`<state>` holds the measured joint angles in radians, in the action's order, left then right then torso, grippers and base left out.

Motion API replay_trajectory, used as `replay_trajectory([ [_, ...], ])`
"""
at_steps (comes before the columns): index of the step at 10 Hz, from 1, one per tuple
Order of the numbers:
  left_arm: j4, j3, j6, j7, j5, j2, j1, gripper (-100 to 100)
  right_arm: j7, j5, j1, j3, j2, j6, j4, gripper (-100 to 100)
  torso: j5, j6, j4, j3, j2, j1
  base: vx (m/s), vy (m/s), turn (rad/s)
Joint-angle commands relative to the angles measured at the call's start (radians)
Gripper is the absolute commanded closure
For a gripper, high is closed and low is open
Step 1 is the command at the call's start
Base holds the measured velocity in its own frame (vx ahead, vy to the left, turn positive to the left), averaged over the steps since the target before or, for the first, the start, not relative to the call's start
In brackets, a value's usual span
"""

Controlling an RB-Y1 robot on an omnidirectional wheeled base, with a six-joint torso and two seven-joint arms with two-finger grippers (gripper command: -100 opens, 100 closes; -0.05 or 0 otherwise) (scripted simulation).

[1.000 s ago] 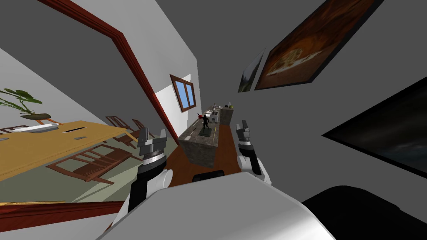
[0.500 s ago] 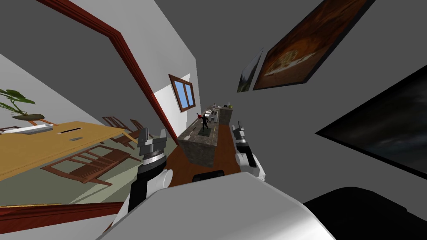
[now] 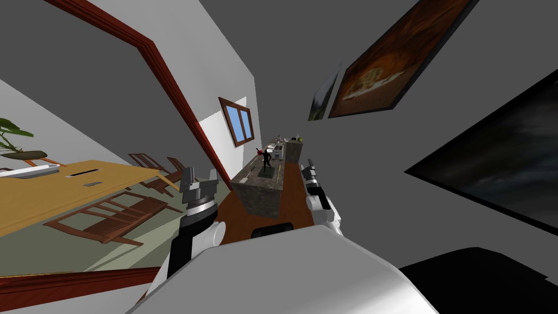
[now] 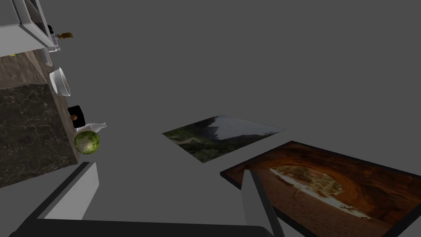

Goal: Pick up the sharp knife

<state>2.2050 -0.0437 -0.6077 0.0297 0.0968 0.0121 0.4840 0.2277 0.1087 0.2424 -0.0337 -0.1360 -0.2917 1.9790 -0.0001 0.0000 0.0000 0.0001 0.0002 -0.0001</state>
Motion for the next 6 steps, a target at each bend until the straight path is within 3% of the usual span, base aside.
replay_trajectory([
  [1, 0.0, 0.0, 0.0, 0.0, 0.0, 0.0, 0.0, 0, 0.049, 0.035, -0.044, -0.006, -0.02, 0.032, -0.05, -100, 0.0, 0.0, 0.0, 0.0, 0.0, 0.0, -0.009, 0.003, -0.038],
  [2, 0.0, 0.0, 0.0, 0.0, 0.0, 0.0, 0.0, 0, 0.049, 0.035, -0.044, -0.006, -0.02, 0.032, -0.058, -100, 0.0, 0.0, 0.0, 0.0, 0.0, 0.0, -0.007, 0.002, -0.022],
  [5, 0.0, 0.0, 0.0, 0.0, 0.0, 0.0, 0.0, 0, 0.132, 0.097, -0.12, -0.018, -0.051, 0.097, -0.137, -100, 0.0, 0.0, 0.0, 0.0, 0.0, 0.0, -0.009, 0.005, -0.037],
  [6, 0.0, 0.0, 0.0, 0.0, 0.0, 0.0, 0.0, 0, 0.133, 0.097, -0.131, -0.018, -0.051, 0.097, -0.164, -100, 0.0, 0.0, 0.0, 0.0, 0.0, 0.0, -0.007, 0.006, -0.023],
])
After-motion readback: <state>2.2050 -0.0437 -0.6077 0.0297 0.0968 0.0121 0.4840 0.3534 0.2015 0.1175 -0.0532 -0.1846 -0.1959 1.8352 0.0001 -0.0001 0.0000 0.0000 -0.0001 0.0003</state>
